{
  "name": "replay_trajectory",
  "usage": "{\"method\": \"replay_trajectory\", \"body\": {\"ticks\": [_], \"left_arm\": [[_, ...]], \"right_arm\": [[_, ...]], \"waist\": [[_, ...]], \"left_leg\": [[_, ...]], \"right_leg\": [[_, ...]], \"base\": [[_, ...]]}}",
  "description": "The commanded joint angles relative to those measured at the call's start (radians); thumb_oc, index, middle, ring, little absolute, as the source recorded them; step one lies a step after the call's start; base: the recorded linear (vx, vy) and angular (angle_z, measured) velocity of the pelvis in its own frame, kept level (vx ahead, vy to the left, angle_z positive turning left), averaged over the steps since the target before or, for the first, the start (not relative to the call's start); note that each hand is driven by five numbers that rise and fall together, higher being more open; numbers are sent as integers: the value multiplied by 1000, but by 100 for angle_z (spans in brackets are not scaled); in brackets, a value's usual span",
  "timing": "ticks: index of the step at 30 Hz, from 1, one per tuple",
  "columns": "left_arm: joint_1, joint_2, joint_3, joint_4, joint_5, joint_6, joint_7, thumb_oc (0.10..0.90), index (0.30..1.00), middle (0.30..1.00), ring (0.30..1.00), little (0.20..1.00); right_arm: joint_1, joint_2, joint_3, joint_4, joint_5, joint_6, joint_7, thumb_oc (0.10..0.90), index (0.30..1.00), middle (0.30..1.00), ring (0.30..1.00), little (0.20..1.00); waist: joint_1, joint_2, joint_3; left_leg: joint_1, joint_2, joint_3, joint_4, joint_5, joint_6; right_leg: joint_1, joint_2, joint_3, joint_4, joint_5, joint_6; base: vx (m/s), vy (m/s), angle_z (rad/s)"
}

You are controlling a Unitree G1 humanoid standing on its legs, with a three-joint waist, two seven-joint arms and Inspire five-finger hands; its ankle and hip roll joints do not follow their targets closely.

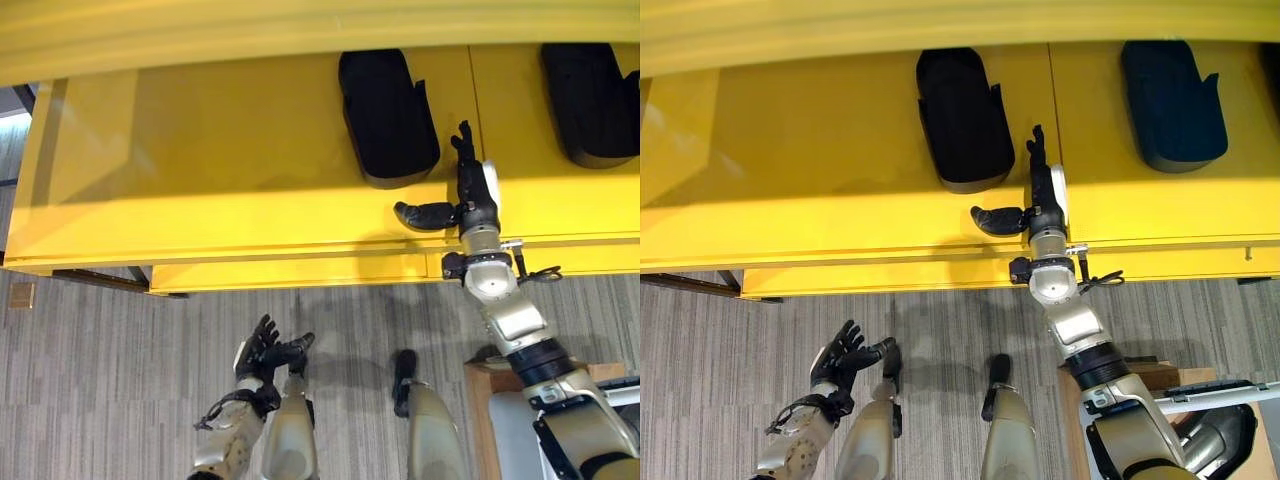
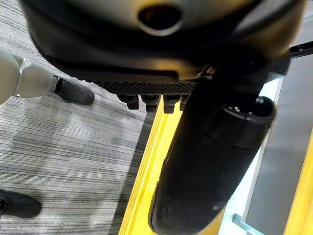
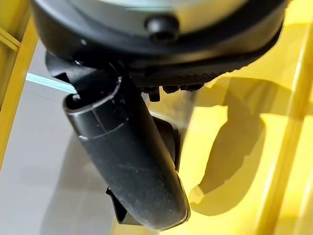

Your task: Move parts from the plastic box to the shelf.

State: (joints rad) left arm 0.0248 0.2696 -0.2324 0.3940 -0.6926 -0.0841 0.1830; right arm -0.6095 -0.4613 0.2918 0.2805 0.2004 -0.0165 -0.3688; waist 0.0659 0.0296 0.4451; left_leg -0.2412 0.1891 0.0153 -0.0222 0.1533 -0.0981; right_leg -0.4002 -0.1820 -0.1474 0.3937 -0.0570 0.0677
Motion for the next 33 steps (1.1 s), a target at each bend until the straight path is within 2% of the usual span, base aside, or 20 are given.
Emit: {"method": "replay_trajectory", "body": {"ticks": [1, 12, 33], "left_arm": [[9, 46, -13, -60, 2, -42, -20, 900, 1000, 1000, 1000, 1000], [13, 39, -4, -60, 2, -43, -17, 900, 1000, 1000, 1000, 1000], [12, 36, -1, -75, -5, -41, 5, 900, 1000, 1000, 1000, 1000]], "right_arm": [[-44, 12, -4, -31, 20, -46, 19, 900, 1000, 1000, 1000, 1000], [18, 46, 11, -39, 25, -46, 48, 900, 1000, 1000, 1000, 1000], [43, 102, 43, -120, 33, -57, 47, 900, 1000, 1000, 1000, 1000]], "waist": [[29, -22, -31], [38, -29, -28], [53, -60, -29]], "left_leg": [[111, 51, -34, -55, -18, -14], [106, 50, -43, -50, -18, -12], [104, 44, -54, -53, -25, -4]], "right_leg": [[54, -80, 9, -59, 129, 55], [61, -84, -4, -59, 129, 55], [71, -87, -12, -72, 135, 60]], "base": [[0, 0, 0], [-2, 3, 6], [0, 0, 0]]}}
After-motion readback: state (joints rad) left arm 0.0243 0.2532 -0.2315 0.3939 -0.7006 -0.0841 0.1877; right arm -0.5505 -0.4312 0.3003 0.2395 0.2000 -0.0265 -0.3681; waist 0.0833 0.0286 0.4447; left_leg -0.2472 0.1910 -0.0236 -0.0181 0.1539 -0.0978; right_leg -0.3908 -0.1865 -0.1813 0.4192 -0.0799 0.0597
